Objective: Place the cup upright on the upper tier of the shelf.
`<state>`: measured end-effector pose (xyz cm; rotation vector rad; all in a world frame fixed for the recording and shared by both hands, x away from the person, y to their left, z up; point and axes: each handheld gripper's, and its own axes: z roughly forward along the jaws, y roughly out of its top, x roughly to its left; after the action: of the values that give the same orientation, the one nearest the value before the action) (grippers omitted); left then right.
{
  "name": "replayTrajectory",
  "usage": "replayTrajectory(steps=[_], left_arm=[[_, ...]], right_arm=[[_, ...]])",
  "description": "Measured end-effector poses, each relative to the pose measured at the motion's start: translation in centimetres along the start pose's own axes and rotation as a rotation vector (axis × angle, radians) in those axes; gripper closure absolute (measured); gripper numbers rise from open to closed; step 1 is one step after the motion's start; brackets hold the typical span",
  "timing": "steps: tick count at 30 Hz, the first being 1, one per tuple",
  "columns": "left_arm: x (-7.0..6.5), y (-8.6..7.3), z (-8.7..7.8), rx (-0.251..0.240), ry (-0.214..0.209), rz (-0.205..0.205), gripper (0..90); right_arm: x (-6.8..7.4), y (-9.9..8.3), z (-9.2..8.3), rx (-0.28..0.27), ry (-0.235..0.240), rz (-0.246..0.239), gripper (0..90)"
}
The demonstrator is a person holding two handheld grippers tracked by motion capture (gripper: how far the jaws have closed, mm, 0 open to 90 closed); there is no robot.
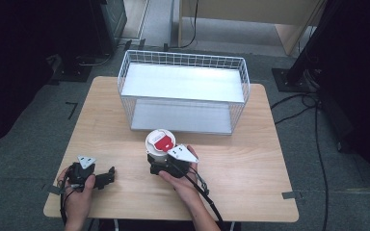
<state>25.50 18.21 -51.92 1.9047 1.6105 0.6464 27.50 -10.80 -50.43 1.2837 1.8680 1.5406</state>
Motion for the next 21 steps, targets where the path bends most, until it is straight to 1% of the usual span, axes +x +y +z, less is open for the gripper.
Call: replayTrajectory(steps=[1, 2, 4, 6, 7, 8, 10, 11, 13, 14, 15, 17, 19, 21], left_arm=[[0.0, 0.0, 0.0, 0.0, 0.0, 0.0, 0.0], [0.0, 0.0, 0.0, 0.0, 0.0, 0.0, 0.0], [0.0, 0.0, 0.0, 0.0, 0.0, 0.0, 0.0], [0.0, 0.0, 0.0, 0.0, 0.0, 0.0, 0.0], [0.0, 0.0, 0.0, 0.0, 0.0, 0.0, 0.0], [0.0, 0.0, 0.0, 0.0, 0.0, 0.0, 0.0], [0.01, 0.0, 0.0, 0.0, 0.0, 0.001, 0.0], [0.01, 0.0, 0.0, 0.0, 0.0, 0.0, 0.0], [0.01, 0.0, 0.0, 0.0, 0.0, 0.001, 0.0], [0.01, 0.0, 0.0, 0.0, 0.0, 0.001, 0.0], [0.01, 0.0, 0.0, 0.0, 0.0, 0.0, 0.0], [0.01, 0.0, 0.0, 0.0, 0.0, 0.001, 0.0], [0.01, 0.0, 0.0, 0.0, 0.0, 0.0, 0.0], [0.0, 0.0, 0.0, 0.0, 0.0, 0.0, 0.0]], right_arm=[[0.04, -0.04, 0.22, -0.003, 0.002, 0.008, 5.2], [0.05, -0.06, 0.33, -0.008, 0.0, 0.002, 5.0], [0.22, -0.15, 0.51, -0.012, -0.011, 0.012, 4.8], [0.3, -0.19, 0.63, -0.02, -0.018, 0.008, 5.0], [0.38, -0.25, 0.7, -0.042, -0.029, -0.013, 6.8], [0.49, -0.28, 0.69, -0.048, -0.035, -0.021, 7.4], [0.56, -0.31, 0.69, -0.052, -0.041, -0.025, 7.9], [0.67, -0.38, 0.64, -0.059, -0.048, -0.037, 8.3], [0.68, -0.43, 0.57, -0.063, -0.048, -0.039, 8.4], [0.68, -0.43, 0.57, -0.063, -0.048, -0.039, 8.4], [0.65, -0.42, 0.49, -0.068, -0.045, -0.024, 8.6], [0.56, -0.3, 0.4, -0.078, -0.042, -0.016, 8.7], [0.51, -0.2, 0.39, -0.085, -0.041, -0.016, 8.8], [0.53, 0.39, 0.07, -0.102, -0.037, -0.002, 8.9]])
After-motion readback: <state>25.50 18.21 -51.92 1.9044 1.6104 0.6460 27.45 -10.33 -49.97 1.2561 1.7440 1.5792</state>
